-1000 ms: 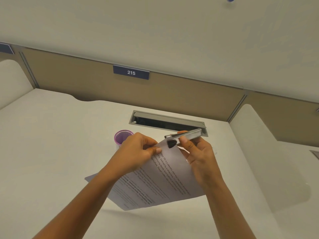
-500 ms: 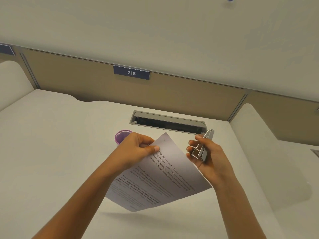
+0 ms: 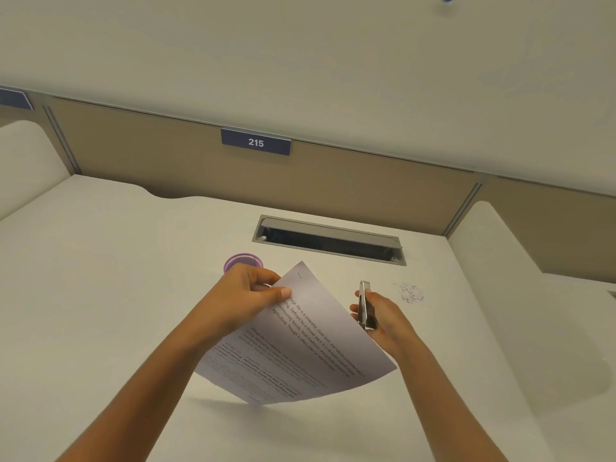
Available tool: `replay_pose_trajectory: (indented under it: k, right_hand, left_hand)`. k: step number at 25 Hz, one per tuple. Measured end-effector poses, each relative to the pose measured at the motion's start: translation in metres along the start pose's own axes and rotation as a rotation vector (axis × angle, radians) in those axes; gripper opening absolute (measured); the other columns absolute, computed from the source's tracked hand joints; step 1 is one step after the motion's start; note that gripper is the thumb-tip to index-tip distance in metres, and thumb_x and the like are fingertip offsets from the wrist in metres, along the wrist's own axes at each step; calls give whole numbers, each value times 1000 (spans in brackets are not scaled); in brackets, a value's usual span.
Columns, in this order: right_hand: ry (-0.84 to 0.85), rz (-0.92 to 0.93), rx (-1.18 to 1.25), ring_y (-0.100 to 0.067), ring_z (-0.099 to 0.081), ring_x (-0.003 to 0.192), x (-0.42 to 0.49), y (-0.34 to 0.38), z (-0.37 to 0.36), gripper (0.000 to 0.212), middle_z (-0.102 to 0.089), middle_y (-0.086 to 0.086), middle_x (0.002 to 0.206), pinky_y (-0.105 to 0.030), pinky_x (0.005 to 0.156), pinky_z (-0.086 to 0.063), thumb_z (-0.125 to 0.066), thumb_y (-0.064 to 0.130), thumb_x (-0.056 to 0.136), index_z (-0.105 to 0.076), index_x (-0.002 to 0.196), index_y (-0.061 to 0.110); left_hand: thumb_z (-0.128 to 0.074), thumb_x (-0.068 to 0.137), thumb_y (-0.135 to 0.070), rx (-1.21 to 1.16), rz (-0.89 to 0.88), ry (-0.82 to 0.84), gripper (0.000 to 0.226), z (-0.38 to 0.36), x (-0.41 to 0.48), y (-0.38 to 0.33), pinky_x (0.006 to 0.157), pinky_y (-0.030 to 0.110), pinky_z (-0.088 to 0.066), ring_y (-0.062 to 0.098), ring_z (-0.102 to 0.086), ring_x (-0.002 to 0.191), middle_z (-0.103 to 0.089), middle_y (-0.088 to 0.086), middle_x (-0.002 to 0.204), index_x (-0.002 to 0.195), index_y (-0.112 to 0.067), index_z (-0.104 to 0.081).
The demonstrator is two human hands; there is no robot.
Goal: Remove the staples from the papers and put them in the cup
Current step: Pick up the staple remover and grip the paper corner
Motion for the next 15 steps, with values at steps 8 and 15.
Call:
replay_pose_trajectory:
  k: [8, 15]
  right_hand:
    - [-193, 384, -977, -24, -61, 99, 111, -26, -22, 37, -62, -9, 116, -31, 87, -50, -52, 35, 96, -57, 125, 13]
    - [-193, 614, -1406, -17, -52, 105, 170, -19, -46, 30, -51, -5, 115, -26, 88, -50, -46, 31, 100, -57, 126, 24]
  left_hand:
    - [-63, 90, -24, -131, 38, -64, 13, 29, -19, 14, 61, 24, -52, 17, -76, 72, -79, -1, 81, 93, -19, -75]
    - [-62, 91, -19, -182, 115, -108, 15, 46, -14, 27, 73, 35, -57, 27, -75, 76, -79, 7, 83, 90, -10, -74]
Point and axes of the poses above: each hand's wrist, its own x-axis towards the middle knuckle, its own z-axis out of the back of the hand, y = z × x, the point moved 3 cm from there along x, towards the middle knuckle
